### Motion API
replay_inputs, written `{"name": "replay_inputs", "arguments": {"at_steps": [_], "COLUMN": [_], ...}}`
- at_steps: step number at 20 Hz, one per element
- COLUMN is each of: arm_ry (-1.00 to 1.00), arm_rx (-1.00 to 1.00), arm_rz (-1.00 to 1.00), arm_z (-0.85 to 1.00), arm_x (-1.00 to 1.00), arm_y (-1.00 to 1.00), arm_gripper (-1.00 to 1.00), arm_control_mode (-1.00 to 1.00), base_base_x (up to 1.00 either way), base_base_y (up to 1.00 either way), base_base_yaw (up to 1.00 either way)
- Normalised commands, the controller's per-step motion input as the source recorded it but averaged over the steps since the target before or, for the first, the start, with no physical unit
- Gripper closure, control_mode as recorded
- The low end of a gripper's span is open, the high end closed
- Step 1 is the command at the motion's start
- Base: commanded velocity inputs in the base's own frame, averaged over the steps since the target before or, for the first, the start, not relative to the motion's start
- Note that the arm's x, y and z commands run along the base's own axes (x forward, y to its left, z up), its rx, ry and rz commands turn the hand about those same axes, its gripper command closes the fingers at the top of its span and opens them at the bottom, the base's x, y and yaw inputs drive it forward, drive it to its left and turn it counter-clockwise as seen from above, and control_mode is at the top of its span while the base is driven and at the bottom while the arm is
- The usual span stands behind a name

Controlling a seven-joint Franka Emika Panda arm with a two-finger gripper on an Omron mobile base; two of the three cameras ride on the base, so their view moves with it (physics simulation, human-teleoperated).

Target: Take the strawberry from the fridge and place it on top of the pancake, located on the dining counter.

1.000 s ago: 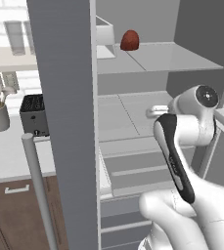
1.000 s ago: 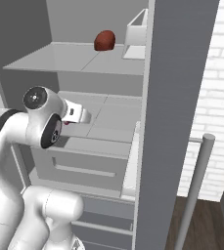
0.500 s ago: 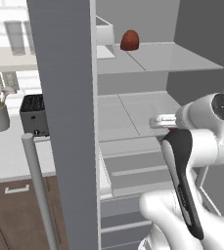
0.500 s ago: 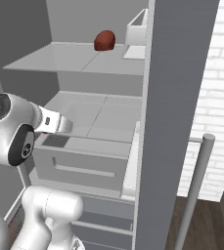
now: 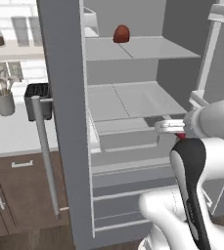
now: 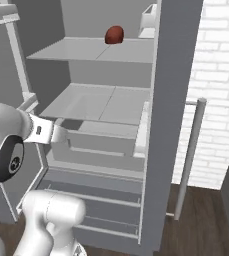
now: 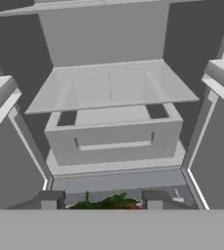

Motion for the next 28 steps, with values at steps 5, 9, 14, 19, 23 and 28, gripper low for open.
{"name": "replay_inputs", "arguments": {"at_steps": [5, 9, 14, 19, 23, 28], "arm_ry": [0.0, 0.0, 0.0, 0.0, 0.0, 0.0], "arm_rx": [0.0, 0.0, 0.0, 0.0, 0.0, 0.0], "arm_rz": [0.0, 0.0, 0.0, 0.0, 0.0, 0.0], "arm_z": [0.0, 0.0, 0.0, 0.0, 0.0, 0.0], "arm_x": [0.0, 0.0, 0.0, 0.0, 0.0, 0.0], "arm_y": [0.0, 0.0, 0.0, 0.0, 0.0, 0.0], "arm_gripper": [1.0, 1.0, 1.0, 1.0, 1.0, 1.0], "arm_control_mode": [1.0, 1.0, 1.0, 1.0, 1.0, 1.0], "base_base_x": [-1.0, -1.0, -0.57, -0.31, -0.16, -0.18], "base_base_y": [0.11, 0.48, 1.0, 0.9, 0.56, 0.39], "base_base_yaw": [0.0, 0.0, 0.17, 0.55, 0.69, 0.7]}}
